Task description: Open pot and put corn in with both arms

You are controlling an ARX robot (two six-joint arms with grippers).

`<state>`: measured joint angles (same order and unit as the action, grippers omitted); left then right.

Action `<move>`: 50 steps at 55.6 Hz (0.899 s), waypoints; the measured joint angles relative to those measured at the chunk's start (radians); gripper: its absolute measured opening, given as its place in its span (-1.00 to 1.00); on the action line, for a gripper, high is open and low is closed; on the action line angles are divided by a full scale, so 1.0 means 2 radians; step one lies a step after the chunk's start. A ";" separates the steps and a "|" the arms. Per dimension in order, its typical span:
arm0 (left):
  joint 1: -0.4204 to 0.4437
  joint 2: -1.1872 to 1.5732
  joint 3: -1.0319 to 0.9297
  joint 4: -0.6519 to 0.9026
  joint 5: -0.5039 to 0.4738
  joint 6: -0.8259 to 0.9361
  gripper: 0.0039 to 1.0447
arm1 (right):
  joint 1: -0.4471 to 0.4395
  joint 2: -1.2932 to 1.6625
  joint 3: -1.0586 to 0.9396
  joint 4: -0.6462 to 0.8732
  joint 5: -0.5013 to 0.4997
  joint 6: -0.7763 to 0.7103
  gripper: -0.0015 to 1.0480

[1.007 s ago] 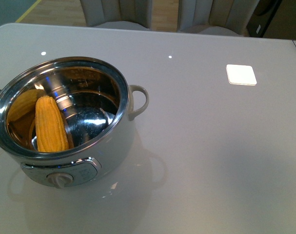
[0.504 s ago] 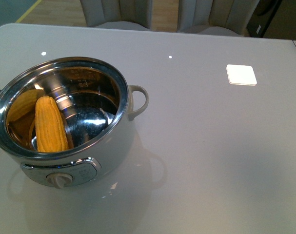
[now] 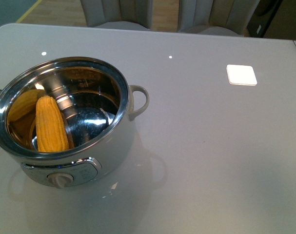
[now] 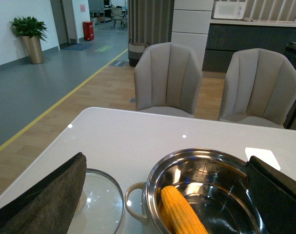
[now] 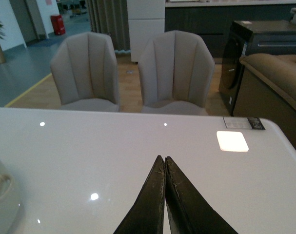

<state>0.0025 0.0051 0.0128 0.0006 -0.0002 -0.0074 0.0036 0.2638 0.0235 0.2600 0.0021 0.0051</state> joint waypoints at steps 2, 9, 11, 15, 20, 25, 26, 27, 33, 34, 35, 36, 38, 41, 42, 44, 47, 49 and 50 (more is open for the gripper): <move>0.000 0.000 0.000 0.000 0.000 0.000 0.88 | 0.000 -0.009 0.000 -0.006 0.000 0.000 -0.96; 0.000 0.000 0.000 0.000 0.000 0.000 0.88 | 0.000 -0.032 0.000 -0.029 0.000 0.000 -0.96; 0.000 0.000 0.000 0.000 0.000 0.000 0.88 | 0.000 -0.035 0.000 -0.033 0.000 0.000 -0.96; 0.000 0.000 0.000 0.000 0.000 0.000 0.88 | 0.000 -0.043 0.000 -0.041 0.000 0.000 -0.96; 0.000 0.000 0.000 0.000 0.000 0.000 0.88 | 0.000 -0.093 0.000 -0.107 -0.001 0.000 -0.96; 0.000 0.000 0.000 0.000 0.000 0.000 0.88 | 0.000 -0.126 0.000 -0.128 0.000 0.000 -0.96; 0.000 0.000 0.000 0.000 0.000 0.000 0.88 | 0.000 -0.127 0.000 -0.128 0.000 0.000 -0.96; 0.000 0.000 0.000 0.000 0.000 0.000 0.88 | 0.000 -0.127 0.000 -0.128 0.000 0.000 -0.96; 0.000 0.000 0.000 0.000 0.000 0.000 0.88 | 0.000 -0.128 0.000 -0.129 0.000 0.000 -0.96; 0.000 0.000 0.000 0.000 0.000 0.000 0.88 | 0.000 -0.128 0.000 -0.129 0.000 0.000 -0.96; 0.000 0.000 0.000 0.000 0.000 0.000 0.88 | 0.000 -0.129 0.000 -0.129 0.000 0.000 -0.96; 0.000 0.000 0.000 0.000 0.000 0.000 0.88 | 0.000 -0.129 0.000 -0.129 0.000 0.000 -0.96; 0.000 0.000 0.000 0.000 0.000 0.000 0.88 | 0.000 -0.129 0.000 -0.129 0.000 0.000 -0.96; 0.000 0.000 0.000 0.000 0.000 0.000 0.88 | 0.000 -0.129 0.000 -0.129 0.000 0.000 -0.96; 0.000 0.000 0.000 0.000 0.000 0.000 0.88 | 0.000 -0.129 0.000 -0.129 0.000 0.000 -0.96; 0.000 0.000 0.000 0.000 0.000 0.000 0.88 | 0.000 -0.129 0.000 -0.129 0.000 0.000 -0.96; 0.000 0.000 0.000 0.000 0.000 0.000 0.88 | 0.000 -0.129 0.000 -0.129 0.000 -0.001 -0.82; 0.000 0.000 0.000 0.000 0.000 0.000 0.88 | 0.000 -0.129 0.000 -0.129 0.000 -0.001 -0.68; 0.000 0.000 0.000 0.000 0.000 0.000 0.88 | 0.000 -0.129 0.000 -0.129 0.000 -0.001 -0.56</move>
<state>0.0025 0.0051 0.0128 0.0006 -0.0002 -0.0071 0.0032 0.0063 0.0235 0.0013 0.0021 0.0040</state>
